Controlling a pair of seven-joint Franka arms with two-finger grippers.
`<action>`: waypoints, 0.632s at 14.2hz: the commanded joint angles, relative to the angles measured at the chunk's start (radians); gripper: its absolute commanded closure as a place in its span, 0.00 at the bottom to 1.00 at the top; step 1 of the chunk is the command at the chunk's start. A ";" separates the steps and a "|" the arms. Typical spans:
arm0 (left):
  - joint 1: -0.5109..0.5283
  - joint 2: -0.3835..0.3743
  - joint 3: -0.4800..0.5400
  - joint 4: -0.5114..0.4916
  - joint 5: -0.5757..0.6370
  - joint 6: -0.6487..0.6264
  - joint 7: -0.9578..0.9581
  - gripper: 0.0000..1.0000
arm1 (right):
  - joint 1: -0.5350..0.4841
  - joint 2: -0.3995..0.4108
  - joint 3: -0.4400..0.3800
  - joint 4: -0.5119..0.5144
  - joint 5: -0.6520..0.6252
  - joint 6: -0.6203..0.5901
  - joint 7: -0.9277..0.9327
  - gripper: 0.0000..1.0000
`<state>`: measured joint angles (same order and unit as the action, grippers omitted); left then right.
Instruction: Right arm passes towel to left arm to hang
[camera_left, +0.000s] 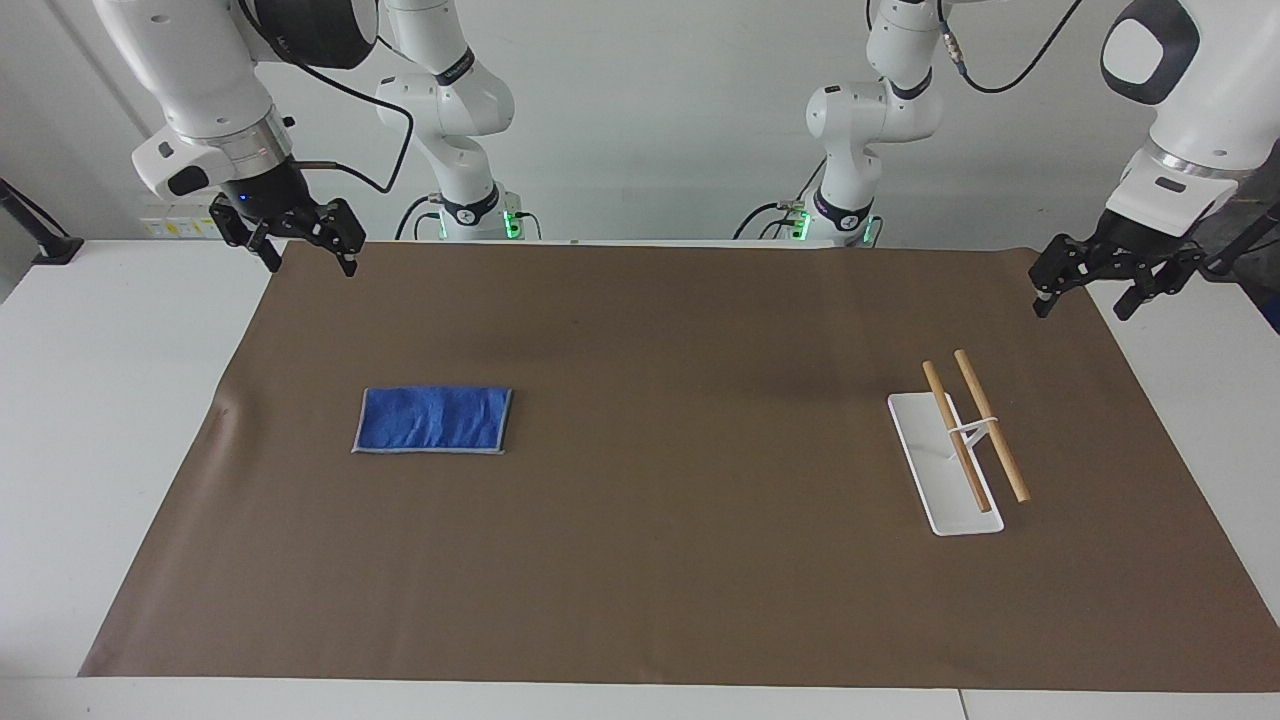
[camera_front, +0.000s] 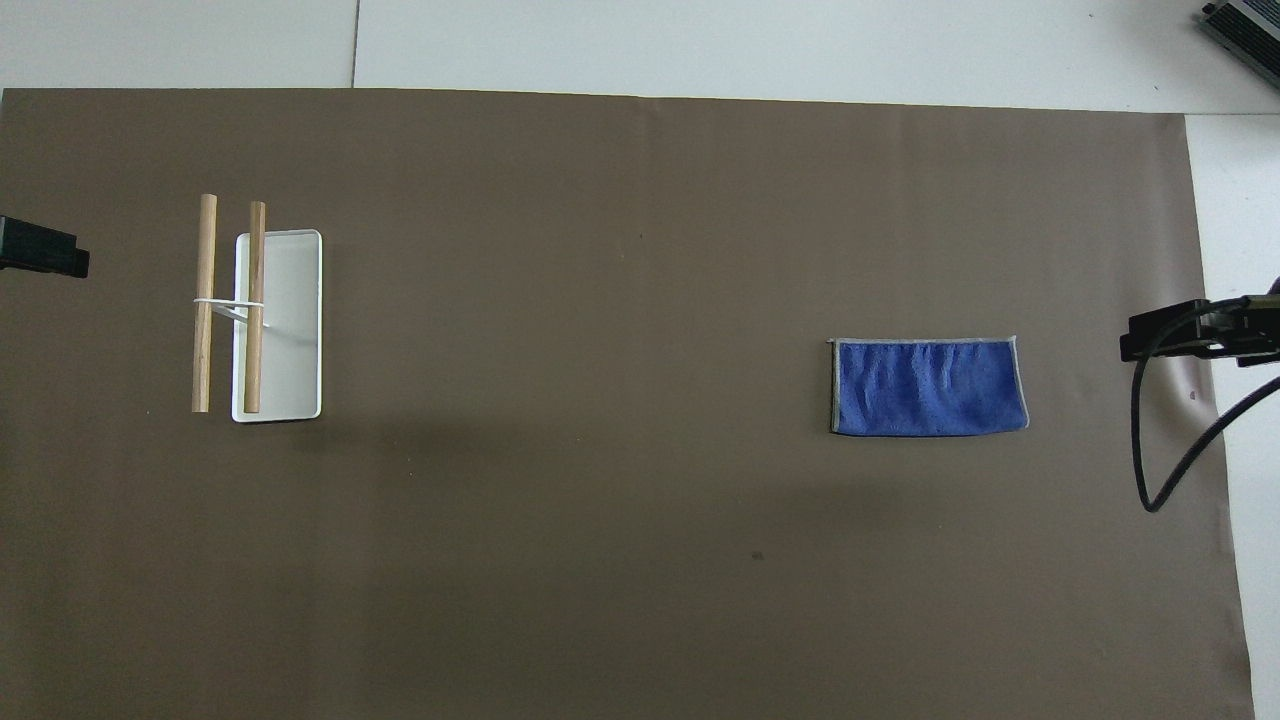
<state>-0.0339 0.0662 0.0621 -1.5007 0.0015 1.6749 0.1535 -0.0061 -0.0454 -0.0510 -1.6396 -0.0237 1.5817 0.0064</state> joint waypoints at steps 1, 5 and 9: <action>0.008 -0.029 0.001 -0.038 -0.014 0.013 0.014 0.00 | -0.009 -0.022 0.007 -0.034 0.011 0.024 0.024 0.00; 0.008 -0.029 0.001 -0.038 -0.014 0.003 0.012 0.00 | 0.000 -0.024 0.007 -0.075 0.010 0.119 0.021 0.00; 0.005 -0.046 -0.001 -0.067 -0.014 0.008 0.009 0.00 | 0.038 0.005 0.007 -0.156 0.011 0.291 0.023 0.00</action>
<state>-0.0335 0.0639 0.0620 -1.5061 0.0015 1.6741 0.1535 0.0173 -0.0397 -0.0500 -1.7277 -0.0230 1.7783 0.0068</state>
